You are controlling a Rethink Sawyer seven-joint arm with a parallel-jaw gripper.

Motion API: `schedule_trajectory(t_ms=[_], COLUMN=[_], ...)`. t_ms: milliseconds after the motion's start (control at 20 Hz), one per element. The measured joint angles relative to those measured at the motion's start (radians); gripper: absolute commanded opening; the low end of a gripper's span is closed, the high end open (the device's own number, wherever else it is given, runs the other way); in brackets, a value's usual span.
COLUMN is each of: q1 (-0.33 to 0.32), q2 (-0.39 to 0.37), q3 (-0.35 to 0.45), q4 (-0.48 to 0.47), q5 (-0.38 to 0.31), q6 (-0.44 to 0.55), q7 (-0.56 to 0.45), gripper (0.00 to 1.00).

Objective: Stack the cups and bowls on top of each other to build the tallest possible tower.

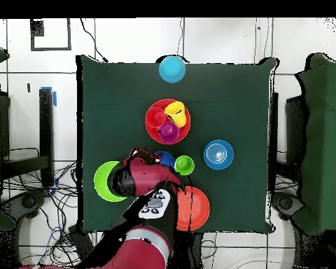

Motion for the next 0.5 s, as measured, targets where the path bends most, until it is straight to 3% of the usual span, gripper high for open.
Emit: schedule_trajectory(t_ms=[500], q1=[0.000], q2=[0.000], q3=[0.011], q4=[0.000], q5=[0.001], q6=[-0.012], q7=[0.000], gripper=[1.00])
